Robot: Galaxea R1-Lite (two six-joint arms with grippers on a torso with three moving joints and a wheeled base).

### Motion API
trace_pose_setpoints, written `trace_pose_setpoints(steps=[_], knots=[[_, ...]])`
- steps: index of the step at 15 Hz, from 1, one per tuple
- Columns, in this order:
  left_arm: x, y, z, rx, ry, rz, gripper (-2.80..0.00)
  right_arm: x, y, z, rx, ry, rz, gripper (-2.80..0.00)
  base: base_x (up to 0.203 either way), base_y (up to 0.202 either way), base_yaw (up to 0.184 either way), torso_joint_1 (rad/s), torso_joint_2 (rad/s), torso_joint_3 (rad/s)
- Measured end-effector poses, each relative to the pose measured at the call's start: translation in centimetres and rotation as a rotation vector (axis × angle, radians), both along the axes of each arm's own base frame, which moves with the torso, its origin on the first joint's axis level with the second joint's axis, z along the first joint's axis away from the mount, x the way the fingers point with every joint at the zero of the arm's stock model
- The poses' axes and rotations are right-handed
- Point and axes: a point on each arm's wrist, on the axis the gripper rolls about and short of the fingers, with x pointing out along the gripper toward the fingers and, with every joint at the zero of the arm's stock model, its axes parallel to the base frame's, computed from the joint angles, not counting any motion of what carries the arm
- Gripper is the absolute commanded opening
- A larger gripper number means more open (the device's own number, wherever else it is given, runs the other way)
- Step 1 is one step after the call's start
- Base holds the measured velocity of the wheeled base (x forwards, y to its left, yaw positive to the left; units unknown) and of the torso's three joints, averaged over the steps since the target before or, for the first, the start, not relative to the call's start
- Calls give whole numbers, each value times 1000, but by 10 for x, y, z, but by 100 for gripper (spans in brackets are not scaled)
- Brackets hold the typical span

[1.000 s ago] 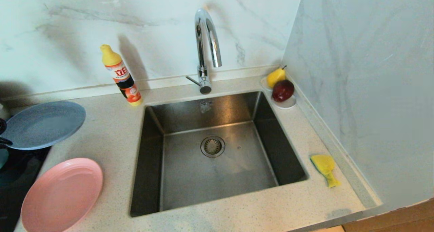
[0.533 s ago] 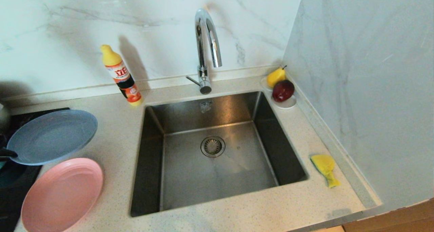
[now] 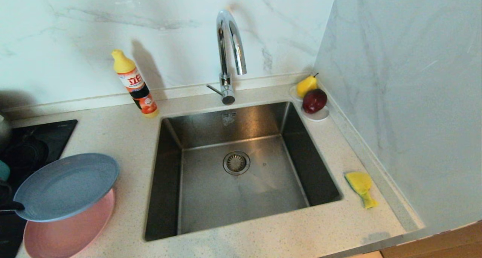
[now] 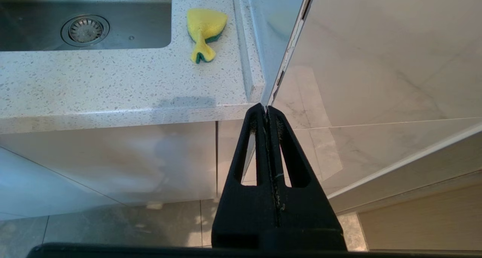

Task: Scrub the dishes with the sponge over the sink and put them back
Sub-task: Place the plate on the plate

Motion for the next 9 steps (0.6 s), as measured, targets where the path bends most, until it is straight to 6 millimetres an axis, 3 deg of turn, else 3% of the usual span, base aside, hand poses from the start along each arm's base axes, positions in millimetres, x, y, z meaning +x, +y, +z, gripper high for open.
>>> trace_pose_setpoints(steps=[9], knots=[[-7,5,-19,34,-12,12,-280,0,0,0,0,0,0,-280,0,0,0,0,0,0]])
